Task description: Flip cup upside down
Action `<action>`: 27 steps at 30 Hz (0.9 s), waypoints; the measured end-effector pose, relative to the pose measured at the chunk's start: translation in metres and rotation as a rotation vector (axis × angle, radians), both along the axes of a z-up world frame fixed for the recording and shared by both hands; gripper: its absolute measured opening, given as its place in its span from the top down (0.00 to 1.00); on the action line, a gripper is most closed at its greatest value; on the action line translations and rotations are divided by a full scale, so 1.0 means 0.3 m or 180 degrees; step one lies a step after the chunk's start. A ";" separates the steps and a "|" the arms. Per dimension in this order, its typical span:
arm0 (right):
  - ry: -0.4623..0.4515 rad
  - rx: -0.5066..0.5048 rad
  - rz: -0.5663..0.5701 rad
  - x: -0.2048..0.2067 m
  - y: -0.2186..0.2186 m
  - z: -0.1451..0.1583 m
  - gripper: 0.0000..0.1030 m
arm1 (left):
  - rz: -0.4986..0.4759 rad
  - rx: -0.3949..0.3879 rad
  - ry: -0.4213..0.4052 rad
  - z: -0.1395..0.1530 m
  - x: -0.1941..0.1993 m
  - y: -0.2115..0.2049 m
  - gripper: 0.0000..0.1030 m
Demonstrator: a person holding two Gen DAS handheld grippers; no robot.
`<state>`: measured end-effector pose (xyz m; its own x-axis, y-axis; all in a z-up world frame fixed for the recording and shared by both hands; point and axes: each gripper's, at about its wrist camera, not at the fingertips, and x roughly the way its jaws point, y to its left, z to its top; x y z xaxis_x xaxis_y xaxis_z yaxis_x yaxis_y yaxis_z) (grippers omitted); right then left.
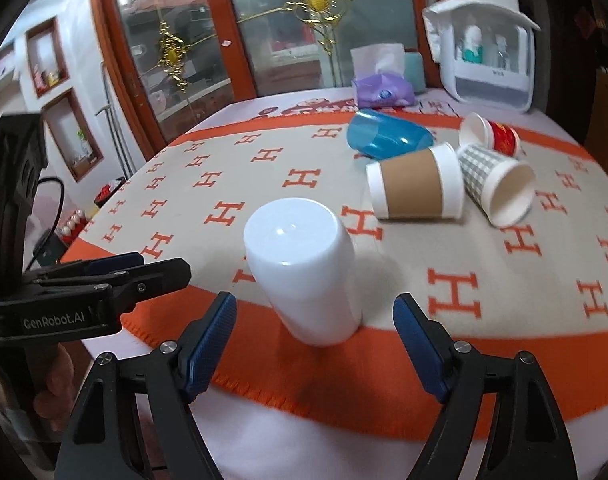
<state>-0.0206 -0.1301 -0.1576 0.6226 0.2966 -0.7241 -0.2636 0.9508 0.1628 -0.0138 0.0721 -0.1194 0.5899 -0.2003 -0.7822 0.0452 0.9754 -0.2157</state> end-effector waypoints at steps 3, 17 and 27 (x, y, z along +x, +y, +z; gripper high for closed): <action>0.0078 0.0077 -0.0085 -0.028 -0.034 0.039 0.21 | 0.0031 0.0087 0.0062 0.026 -0.023 -0.012 0.21; 0.0200 0.0251 -0.0419 -0.148 -0.127 0.316 0.15 | -0.0040 0.0352 -0.0086 0.239 -0.109 -0.087 0.21; 0.0147 0.0315 -0.0519 -0.152 -0.141 0.470 0.13 | -0.0008 0.0448 -0.0279 0.406 -0.121 -0.127 0.20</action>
